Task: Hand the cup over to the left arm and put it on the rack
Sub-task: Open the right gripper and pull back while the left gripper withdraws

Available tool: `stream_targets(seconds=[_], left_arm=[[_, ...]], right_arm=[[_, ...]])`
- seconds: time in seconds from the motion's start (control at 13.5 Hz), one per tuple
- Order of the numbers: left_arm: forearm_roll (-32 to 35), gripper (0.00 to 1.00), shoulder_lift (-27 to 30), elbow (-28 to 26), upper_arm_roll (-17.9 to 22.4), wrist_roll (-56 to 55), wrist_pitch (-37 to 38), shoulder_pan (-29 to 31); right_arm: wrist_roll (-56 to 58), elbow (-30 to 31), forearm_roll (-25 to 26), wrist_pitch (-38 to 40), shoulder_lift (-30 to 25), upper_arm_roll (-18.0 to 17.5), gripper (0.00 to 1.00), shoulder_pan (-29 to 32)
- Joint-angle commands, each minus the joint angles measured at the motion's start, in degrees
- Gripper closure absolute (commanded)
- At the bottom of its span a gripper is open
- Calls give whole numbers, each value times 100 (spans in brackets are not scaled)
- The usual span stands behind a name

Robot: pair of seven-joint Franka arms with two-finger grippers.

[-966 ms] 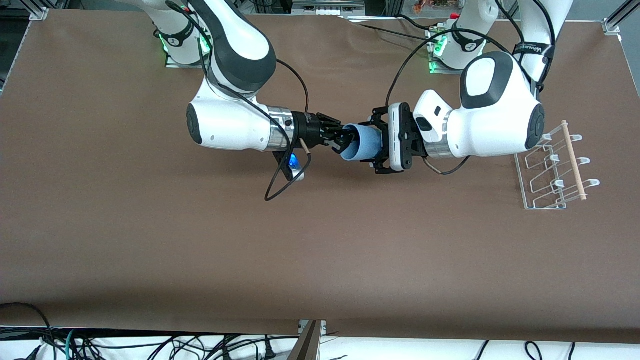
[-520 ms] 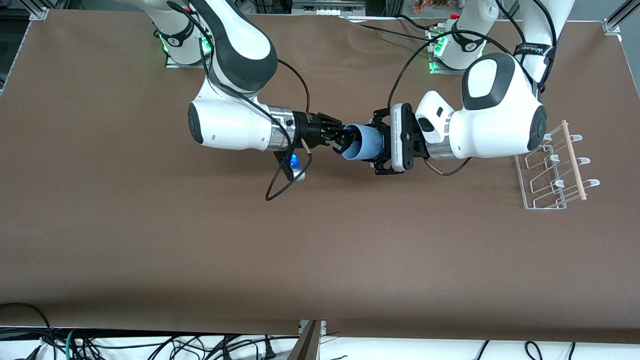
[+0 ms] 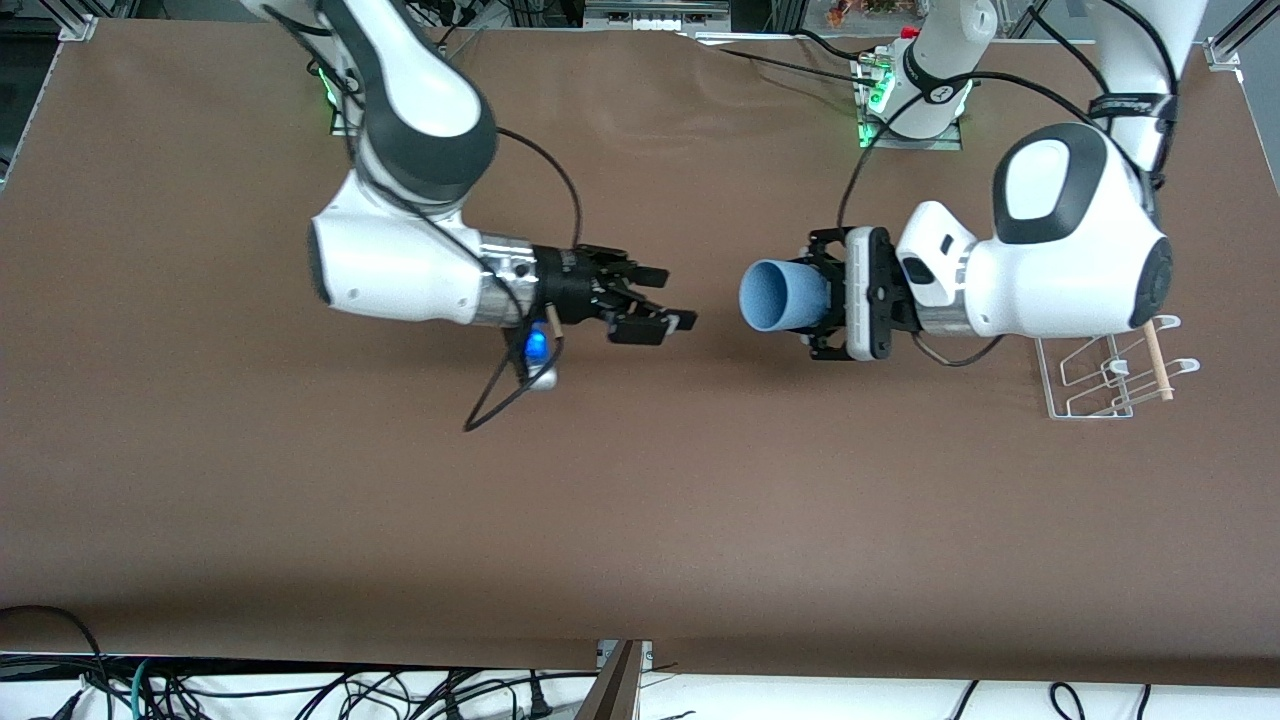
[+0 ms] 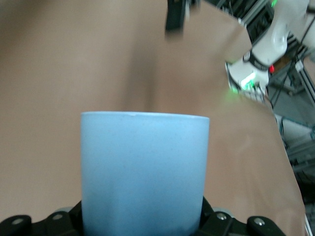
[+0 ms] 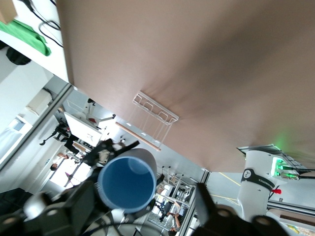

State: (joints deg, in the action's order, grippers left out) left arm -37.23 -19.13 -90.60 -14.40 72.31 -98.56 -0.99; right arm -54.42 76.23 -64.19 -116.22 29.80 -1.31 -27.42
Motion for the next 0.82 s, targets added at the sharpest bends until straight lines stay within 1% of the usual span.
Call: stream_targets(seconds=[0.0,0.15,0.3,0.52,0.59,0.74], left_arm=[[776,100,76,200,-37,82,459,317],[1452,100,76,262,-28,82,741,476],[2514,100,84,324,-19,73,996,503],[4184,100,84,368,-45,29,1479,485],[4650,100,84,351,-45,29,1654,477],[5661,100,84,228,-98,-119,1849,416]], right_arm=[[-34,6,614,677,-290,51,1,640],[80,6,1510,863,-448,314,1,861],[308,-11,2302,1170,-510,840,1,879],[897,-29,3480,1478,-642,1219,1,879],[1124,-29,3736,1609,-643,1369,1,879],[1416,-29,3983,1681,-643,1563,1,879]])
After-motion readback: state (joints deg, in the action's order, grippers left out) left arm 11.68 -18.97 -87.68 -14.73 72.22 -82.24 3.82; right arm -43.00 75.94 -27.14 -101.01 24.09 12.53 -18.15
